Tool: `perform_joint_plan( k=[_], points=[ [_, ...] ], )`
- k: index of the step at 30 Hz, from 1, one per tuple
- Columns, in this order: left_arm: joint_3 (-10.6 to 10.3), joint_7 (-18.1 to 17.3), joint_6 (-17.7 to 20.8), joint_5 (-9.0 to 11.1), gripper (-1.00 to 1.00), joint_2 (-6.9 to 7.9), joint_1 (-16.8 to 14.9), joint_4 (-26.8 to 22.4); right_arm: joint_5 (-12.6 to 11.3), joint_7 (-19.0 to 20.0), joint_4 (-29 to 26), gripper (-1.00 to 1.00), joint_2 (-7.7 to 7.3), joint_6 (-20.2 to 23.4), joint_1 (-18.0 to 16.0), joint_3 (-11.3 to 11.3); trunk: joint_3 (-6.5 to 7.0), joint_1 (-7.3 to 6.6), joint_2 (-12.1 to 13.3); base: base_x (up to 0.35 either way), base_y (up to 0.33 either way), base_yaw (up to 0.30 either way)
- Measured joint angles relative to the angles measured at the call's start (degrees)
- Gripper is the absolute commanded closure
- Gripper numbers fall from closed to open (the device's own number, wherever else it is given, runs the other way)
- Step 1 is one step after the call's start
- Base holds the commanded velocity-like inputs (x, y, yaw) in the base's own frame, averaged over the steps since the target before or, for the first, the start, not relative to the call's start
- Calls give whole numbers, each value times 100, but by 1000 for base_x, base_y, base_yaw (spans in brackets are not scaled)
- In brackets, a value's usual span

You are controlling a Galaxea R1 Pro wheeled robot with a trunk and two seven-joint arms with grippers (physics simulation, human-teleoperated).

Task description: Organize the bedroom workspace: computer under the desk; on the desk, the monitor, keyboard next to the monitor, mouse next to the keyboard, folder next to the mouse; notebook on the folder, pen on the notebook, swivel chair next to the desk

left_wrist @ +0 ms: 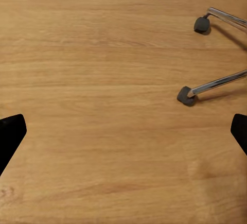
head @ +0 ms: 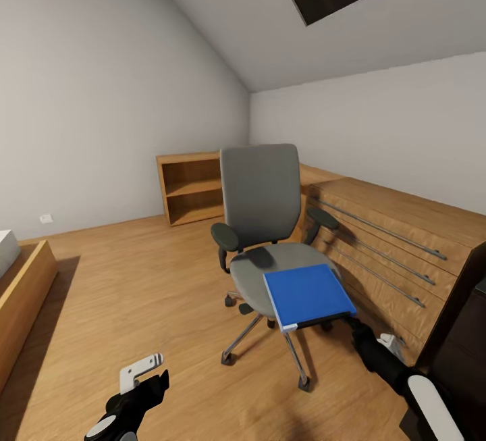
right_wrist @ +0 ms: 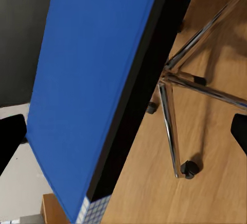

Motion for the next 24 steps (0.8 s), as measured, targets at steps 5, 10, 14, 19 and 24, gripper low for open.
perform_joint_plan(
  k=[5,10,14,19,24],
  points=[
    [-4,3,-3,-1,-100,0,1,0,-421,9,-187,-100,50,-11,-1,4,-53,65,-119,0,0,0],
    [-8,7,-7,-6,-100,0,-1,0,-517,15,-222,-100,57,-13,-1,-8,-143,175,-319,0,0,0],
    [-9,8,-8,-8,-100,0,2,0,-562,18,-235,-100,57,-13,-1,-24,-215,263,-480,0,0,0],
    [-9,9,-8,-6,-100,0,1,0,-575,20,-232,-100,56,-14,-2,-41,-305,373,-680,0,0,0],
    [-10,9,-9,-6,-100,0,1,0,-583,25,-227,-100,56,-11,0,-115,-407,426,-767,0,0,0]
  ],
)
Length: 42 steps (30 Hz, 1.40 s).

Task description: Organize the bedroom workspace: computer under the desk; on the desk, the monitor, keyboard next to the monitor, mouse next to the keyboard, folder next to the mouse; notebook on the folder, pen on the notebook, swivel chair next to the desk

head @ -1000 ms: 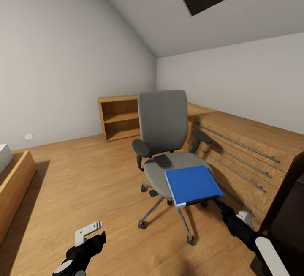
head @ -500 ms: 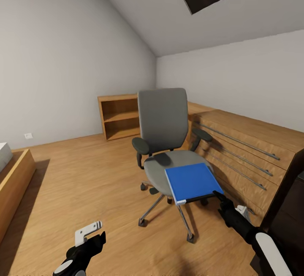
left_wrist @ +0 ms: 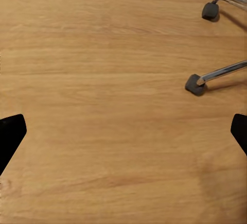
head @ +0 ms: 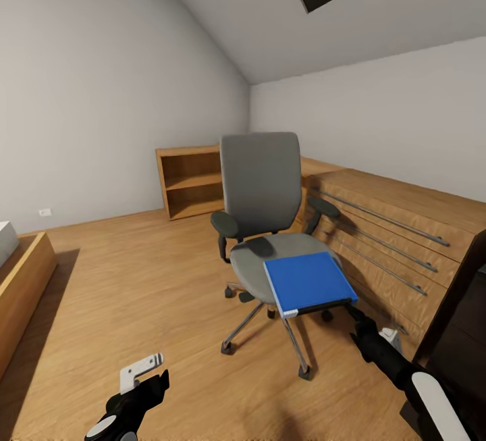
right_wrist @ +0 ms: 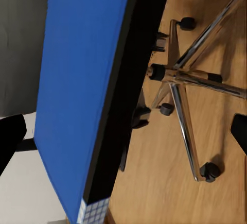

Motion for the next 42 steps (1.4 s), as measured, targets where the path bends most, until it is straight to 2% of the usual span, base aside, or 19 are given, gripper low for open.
perform_joint_plan(
  k=[3,7,14,25,42],
  points=[
    [0,0,0,2,-100,0,-1,0,-4,16,3,-100,-6,4,1,-36,-67,8,-4,0,0,0],
    [0,0,0,2,-100,0,-1,0,-11,284,33,-100,-22,19,0,-40,-155,18,-9,0,0,0],
    [-1,0,0,0,-100,0,0,0,-21,533,152,-100,-26,50,-1,-37,-310,36,-19,0,0,0],
    [0,0,0,-2,-100,0,-1,0,-22,668,173,-100,-34,56,-1,-40,-554,64,-34,0,0,0],
    [0,-50,1,8,-100,17,1,-1,-22,746,171,-100,-35,55,-1,-31,-555,62,-34,48,26,0]
  ],
)
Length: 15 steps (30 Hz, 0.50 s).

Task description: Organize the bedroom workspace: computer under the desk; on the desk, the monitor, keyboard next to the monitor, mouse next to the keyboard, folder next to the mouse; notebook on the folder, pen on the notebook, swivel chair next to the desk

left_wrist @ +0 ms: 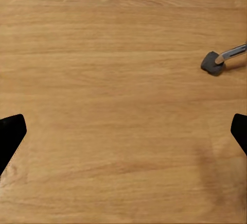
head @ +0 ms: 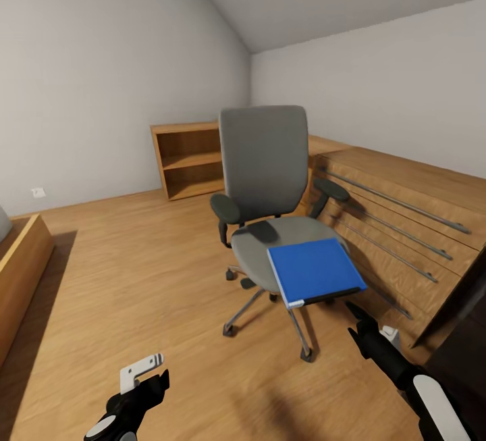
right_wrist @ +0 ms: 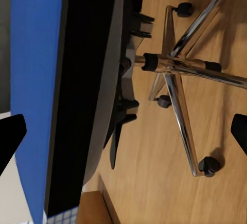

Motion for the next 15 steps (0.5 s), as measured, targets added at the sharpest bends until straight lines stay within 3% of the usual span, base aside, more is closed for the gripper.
perform_joint_plan(
  k=[15],
  points=[
    [0,-2,0,-4,-100,0,0,0,15,7,0,-100,4,0,0,7,0,0,0,68,44,0]
  ],
)
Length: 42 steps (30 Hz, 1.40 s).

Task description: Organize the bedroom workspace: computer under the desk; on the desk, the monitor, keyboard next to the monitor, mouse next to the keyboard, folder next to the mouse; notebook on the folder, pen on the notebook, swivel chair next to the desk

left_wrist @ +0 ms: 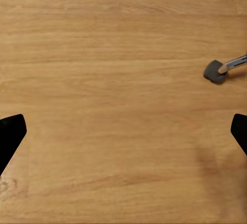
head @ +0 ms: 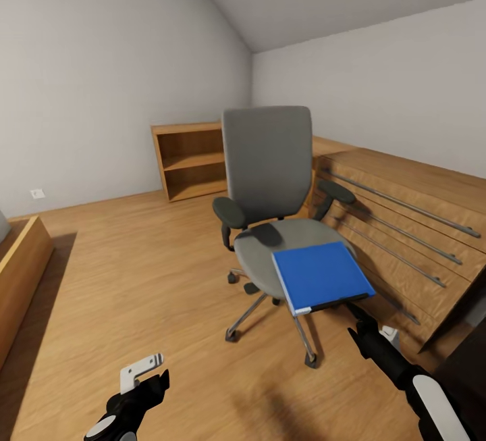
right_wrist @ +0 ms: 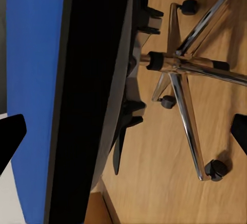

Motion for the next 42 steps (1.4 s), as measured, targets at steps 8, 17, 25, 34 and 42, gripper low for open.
perform_joint_plan(
  k=[8,17,25,34,42],
  points=[
    [0,0,2,-1,-100,0,1,1,10,11,-1,-100,4,1,1,2,0,1,0,81,57,0],
    [0,-1,5,-2,-100,0,0,1,14,168,-8,-100,5,0,0,23,0,2,0,7,5,0],
    [0,-1,6,-2,-100,0,0,1,15,253,-16,-100,5,0,0,33,0,2,0,0,0,0],
    [0,-1,7,-2,-100,0,-2,1,21,315,-27,-100,4,-1,0,36,0,2,0,0,0,0],
    [0,-1,7,2,-100,0,0,1,26,324,-28,-100,0,-1,1,37,132,-14,8,0,0,0]
  ],
)
